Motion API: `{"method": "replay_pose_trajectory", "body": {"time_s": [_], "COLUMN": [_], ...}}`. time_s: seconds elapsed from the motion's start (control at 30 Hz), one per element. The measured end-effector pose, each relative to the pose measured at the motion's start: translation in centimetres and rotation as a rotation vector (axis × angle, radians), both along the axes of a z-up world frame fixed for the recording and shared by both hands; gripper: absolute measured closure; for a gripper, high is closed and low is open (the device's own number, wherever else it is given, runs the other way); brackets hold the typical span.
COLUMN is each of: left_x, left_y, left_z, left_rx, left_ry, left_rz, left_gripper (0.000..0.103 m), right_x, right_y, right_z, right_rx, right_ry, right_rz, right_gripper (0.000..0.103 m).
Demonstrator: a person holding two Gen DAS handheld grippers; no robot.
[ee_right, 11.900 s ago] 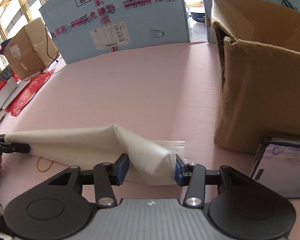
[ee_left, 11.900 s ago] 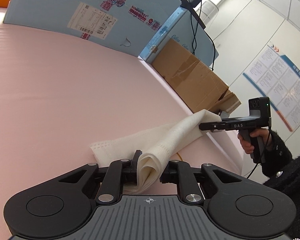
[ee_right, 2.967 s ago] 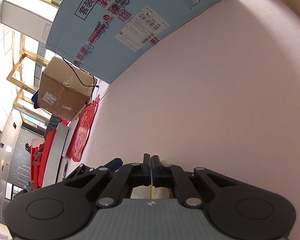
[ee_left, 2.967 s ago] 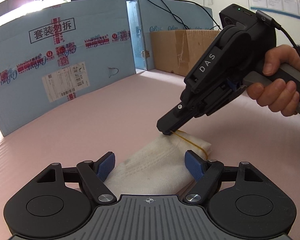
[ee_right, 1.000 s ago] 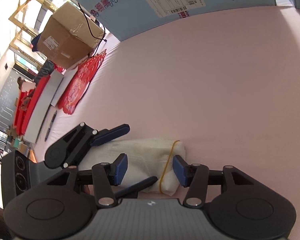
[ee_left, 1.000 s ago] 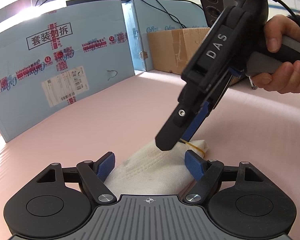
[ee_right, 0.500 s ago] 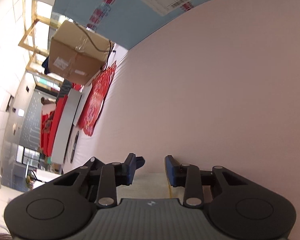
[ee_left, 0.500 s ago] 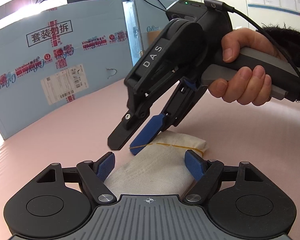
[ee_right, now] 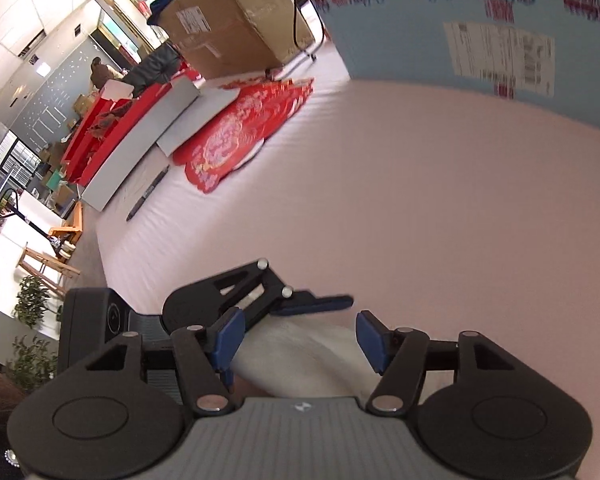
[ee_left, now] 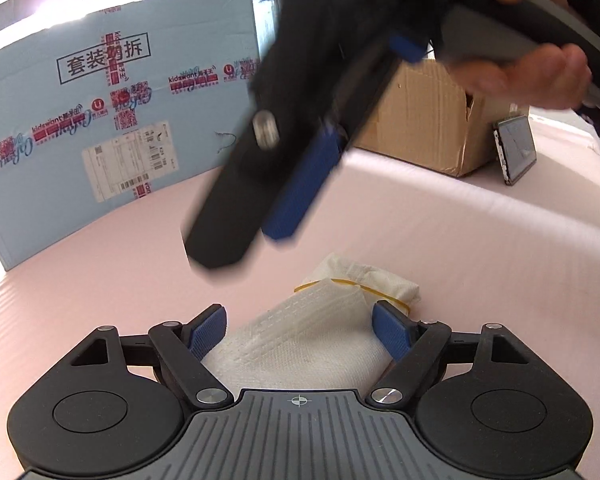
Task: Fold shopping bag
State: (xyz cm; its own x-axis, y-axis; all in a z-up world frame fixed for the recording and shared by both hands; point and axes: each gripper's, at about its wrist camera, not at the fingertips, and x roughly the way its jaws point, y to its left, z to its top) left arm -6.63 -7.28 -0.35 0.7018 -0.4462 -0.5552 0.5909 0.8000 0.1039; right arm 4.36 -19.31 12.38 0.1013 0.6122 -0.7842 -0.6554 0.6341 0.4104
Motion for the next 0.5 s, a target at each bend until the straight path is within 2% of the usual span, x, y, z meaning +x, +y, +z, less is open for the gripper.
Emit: {"method": "replay_pose_trajectory", "body": {"time_s": [0.07, 0.13, 0.2, 0.23, 0.27, 0.3, 0.5], "left_x": [-0.1, -0.1, -0.1, -0.1, -0.1, -0.2, -0.9], "left_y": [0.0, 0.1, 0.2, 0.2, 0.3, 0.3, 1.0], "left_z": [0.0, 0.0, 0.0, 0.0, 0.0, 0.0, 0.5], "left_rx": [-0.002, -0.004, -0.011, -0.015, -0.019, -0.021, -0.028], "left_ry": [0.001, 0.004, 0.011, 0.014, 0.017, 0.018, 0.036], "left_rz": [0.001, 0.000, 0.000, 0.000, 0.000, 0.000, -0.037], "left_gripper": [0.020, 0.020, 0.020, 0.020, 0.020, 0.020, 0.019], "right_x": [0.6, 1.1, 1.5, 1.7, 1.7, 1.7, -0.5], "right_y": [-1.7, -3.7, -5.4, -6.2, -6.9, -7.5, -9.3], "right_z": [-0.7, -3.1, -5.7, -7.0, -8.1, -8.9, -9.8], "right_rx": [0.028, 0.052, 0.094, 0.131, 0.173, 0.217, 0.300], "right_ry": [-0.007, 0.022, 0.066, 0.104, 0.137, 0.168, 0.217], "right_rz": [-0.046, -0.091, -0.137, -0.168, -0.191, -0.209, -0.217], "right_gripper": [0.030, 0.035, 0.048, 0.050, 0.059, 0.062, 0.062]}}
